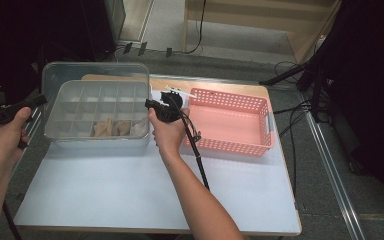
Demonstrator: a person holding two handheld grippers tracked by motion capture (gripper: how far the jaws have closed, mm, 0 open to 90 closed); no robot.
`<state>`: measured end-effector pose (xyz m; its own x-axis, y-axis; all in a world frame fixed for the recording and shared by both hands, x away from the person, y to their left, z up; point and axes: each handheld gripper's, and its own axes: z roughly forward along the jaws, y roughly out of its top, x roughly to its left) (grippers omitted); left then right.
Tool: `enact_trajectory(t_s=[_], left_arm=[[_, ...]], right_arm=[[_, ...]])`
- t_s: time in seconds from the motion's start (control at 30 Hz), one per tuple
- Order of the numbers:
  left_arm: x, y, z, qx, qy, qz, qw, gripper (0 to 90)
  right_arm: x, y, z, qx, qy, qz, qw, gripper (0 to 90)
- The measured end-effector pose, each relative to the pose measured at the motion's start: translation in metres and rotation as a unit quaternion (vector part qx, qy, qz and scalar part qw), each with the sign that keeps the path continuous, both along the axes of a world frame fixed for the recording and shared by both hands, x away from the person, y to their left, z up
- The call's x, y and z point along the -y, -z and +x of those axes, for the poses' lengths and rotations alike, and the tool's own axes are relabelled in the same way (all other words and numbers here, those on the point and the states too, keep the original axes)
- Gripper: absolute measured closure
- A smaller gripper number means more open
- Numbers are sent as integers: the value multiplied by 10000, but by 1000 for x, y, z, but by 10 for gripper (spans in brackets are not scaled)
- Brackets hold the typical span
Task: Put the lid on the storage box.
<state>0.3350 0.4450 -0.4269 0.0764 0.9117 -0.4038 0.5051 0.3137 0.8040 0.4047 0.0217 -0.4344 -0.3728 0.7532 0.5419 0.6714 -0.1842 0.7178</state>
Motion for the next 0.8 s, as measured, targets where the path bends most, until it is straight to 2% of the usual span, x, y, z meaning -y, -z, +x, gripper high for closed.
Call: enact_trajectory(t_s=[0.07,0.2,0.23,0.27,0.3,0.33,0.37,0.4,0.43,0.47,0.5,0.53,0.57,0.6,0.63,0.67,0.7,0.73,0.77,0.8], left_arm=[[-1,2,6,-108,39,22,9999,702],[-3,9,16,-321,48,-31,9995,698],[-2,11,18,-335,-37,71,9994,701],[0,13,20,-379,-122,396,9984,740],[3,14,22,-465,-190,686,9964,739],[5,16,24,-529,-228,847,9947,744],[5,19,26,-563,-137,736,9956,785],[5,22,29,-588,325,199,9975,834],[13,25,32,-624,641,-26,9960,820],[24,25,34,-763,661,426,9940,799],[32,22,34,-662,494,915,9924,792],[33,20,32,-448,485,756,9950,792],[29,23,34,-516,483,369,9968,792],[29,23,34,-516,483,369,9968,794],[29,27,38,-674,609,141,9958,792],[32,24,35,-461,553,380,9967,792],[34,21,33,-332,540,502,9967,791],[35,21,32,-269,618,440,9968,783],[34,20,31,-289,594,493,9966,765],[32,19,29,-271,463,572,9969,754]], right_arm=[[-1,3,4,-46,17,-25,10000,752],[0,10,12,-286,56,112,9995,750],[0,12,13,-338,48,149,9993,749],[0,13,15,-374,63,152,9992,750],[-1,15,16,-425,28,154,9990,744],[-2,17,17,-460,-16,159,9988,739],[-4,20,18,-499,-6,154,9986,730],[-5,22,19,-535,-61,249,9982,723],[-8,25,20,-589,-250,453,9969,725],[-13,29,21,-684,-391,481,9957,725],[-20,32,19,-614,-365,365,9968,708],[-25,33,17,-555,-256,203,9979,696],[-25,33,17,-588,-117,181,9980,696],[-24,34,18,-659,42,268,9975,700],[-23,36,19,-715,102,316,9969,696],[-23,37,20,-735,100,304,9968,694],[-23,36,20,-713,99,296,9970,694],[-23,35,20,-698,102,239,9972,691],[-23,34,20,-663,107,225,9975,690],[-22,34,20,-624,102,209,9978,689]])
